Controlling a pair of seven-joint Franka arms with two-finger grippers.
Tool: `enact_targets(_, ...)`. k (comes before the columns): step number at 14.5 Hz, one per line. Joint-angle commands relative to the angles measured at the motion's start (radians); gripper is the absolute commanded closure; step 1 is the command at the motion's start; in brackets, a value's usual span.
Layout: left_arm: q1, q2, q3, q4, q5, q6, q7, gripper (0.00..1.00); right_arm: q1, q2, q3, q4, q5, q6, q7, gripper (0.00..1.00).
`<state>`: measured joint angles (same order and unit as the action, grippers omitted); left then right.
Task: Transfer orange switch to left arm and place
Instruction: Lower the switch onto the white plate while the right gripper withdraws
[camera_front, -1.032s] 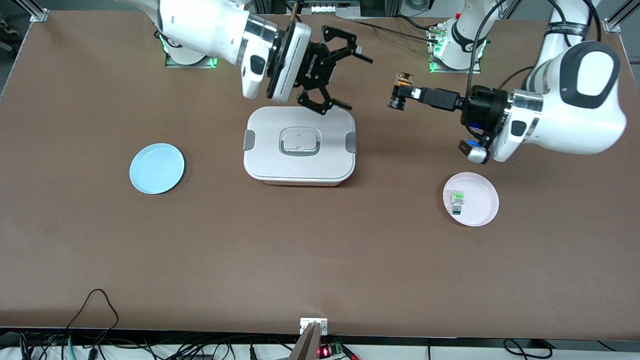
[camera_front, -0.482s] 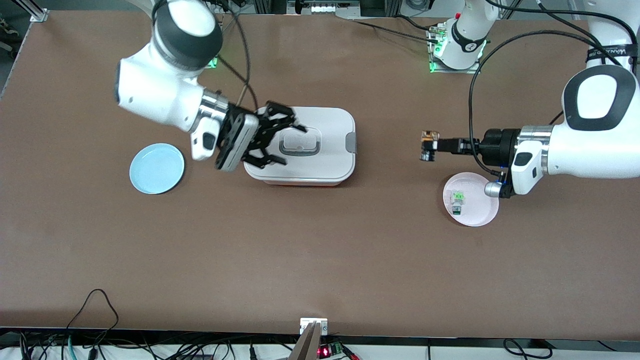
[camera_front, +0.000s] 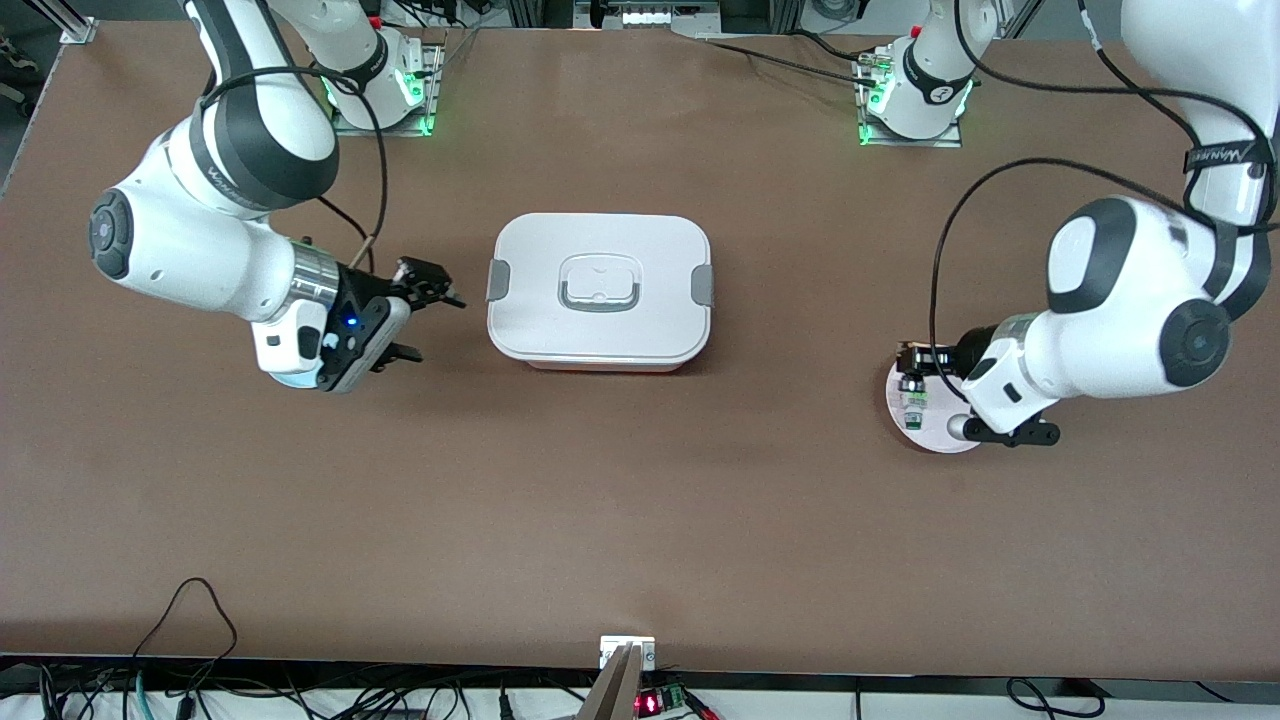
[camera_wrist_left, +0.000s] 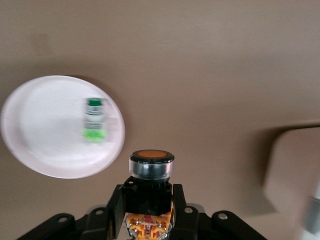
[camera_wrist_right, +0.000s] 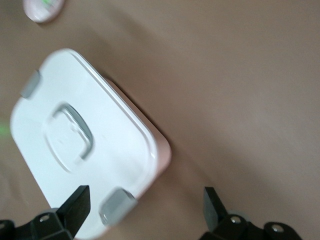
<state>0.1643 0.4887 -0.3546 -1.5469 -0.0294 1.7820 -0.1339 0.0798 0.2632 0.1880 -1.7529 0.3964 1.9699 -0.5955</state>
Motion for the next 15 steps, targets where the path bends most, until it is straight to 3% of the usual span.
enact_targets(1, 0.015, 0.085, 0.005, 0.031, 0.17, 0.013, 0.013, 0.69, -0.031, -0.03, 0.005, 0.004, -0.147, -0.089, 0.133, 0.0)
enact_targets(5, 0.092, 0.192, 0.022, 0.004, 0.281, 0.144, 0.013, 0.68, -0.035, -0.079, -0.007, 0.004, -0.31, -0.169, 0.328, 0.0)
enact_targets(8, 0.101, 0.2, 0.025, -0.07, 0.283, 0.215, 0.011, 0.68, -0.038, -0.117, -0.016, 0.004, -0.324, -0.184, 0.512, 0.0)
enact_targets(12, 0.099, 0.202, 0.025, -0.102, 0.283, 0.221, 0.01, 0.68, -0.083, -0.16, -0.022, 0.006, -0.329, -0.184, 0.569, 0.0)
enact_targets(15, 0.101, 0.203, 0.025, -0.108, 0.283, 0.22, 0.007, 0.59, -0.12, -0.203, -0.024, 0.007, -0.364, -0.183, 0.586, 0.0)
